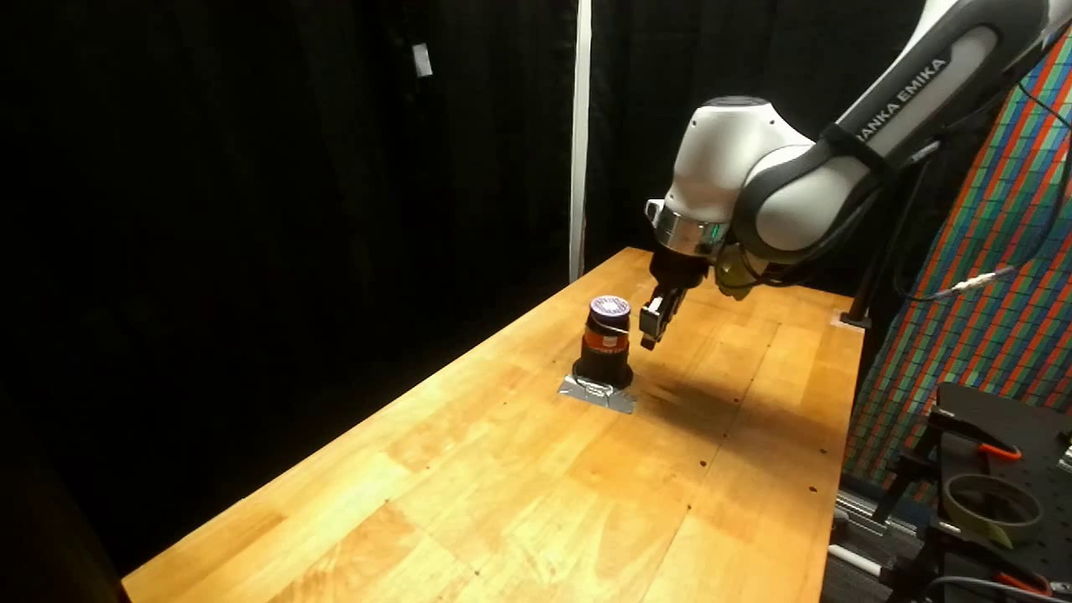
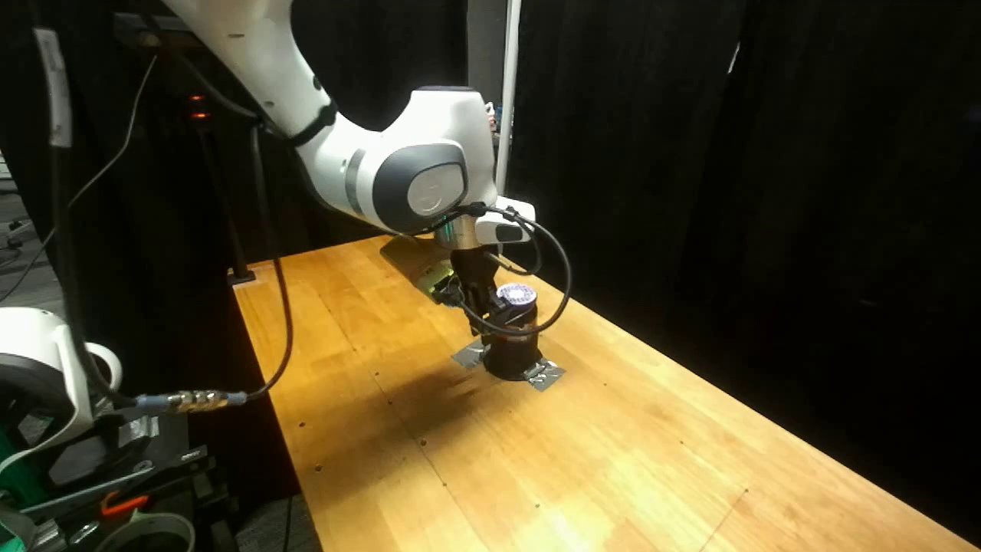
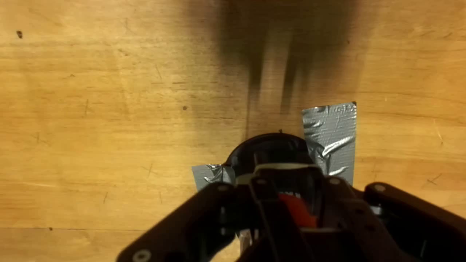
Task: Put the elastic rubber on the object that is attached to the table
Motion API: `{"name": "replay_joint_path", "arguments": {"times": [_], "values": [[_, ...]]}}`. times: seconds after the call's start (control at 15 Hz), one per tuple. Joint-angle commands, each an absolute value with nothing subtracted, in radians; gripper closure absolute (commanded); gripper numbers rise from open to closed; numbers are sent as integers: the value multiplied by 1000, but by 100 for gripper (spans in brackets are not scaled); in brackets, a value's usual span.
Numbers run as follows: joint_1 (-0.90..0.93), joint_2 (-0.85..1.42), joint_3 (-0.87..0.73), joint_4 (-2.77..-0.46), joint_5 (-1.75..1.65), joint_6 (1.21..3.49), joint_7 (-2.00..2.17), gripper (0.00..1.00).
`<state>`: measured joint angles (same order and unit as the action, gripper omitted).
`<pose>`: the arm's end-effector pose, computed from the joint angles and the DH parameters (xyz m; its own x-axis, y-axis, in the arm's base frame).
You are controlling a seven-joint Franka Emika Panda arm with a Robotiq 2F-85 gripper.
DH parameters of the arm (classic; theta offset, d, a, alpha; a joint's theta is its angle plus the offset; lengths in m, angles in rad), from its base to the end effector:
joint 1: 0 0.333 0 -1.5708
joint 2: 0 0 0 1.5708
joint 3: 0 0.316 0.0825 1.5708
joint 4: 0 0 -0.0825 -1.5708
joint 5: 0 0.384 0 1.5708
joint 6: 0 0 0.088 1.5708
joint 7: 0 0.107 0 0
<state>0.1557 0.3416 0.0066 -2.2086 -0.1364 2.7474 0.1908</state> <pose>0.5647 0.0980 0.2424 0.9749 0.0933 0.2019 0.0878 -0.9955 0.0360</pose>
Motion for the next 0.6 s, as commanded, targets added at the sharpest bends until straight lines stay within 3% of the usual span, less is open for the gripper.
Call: {"name": "replay_joint_path", "arguments": {"times": [0.0, 0.07, 0.13, 0.27, 0.47, 0.53], "values": [[241, 223, -118, -2462, -317, 3025, 308, 88], [272, 213, -175, -2512, -412, 3113, 363, 91], [333, 221, -270, -2544, -504, 3203, 412, 85], [404, 257, -427, -2544, -643, 3346, 455, 84], [603, 342, -662, -2574, -469, 3603, 280, 84], [628, 363, -674, -2595, -412, 3682, 233, 85]]}}
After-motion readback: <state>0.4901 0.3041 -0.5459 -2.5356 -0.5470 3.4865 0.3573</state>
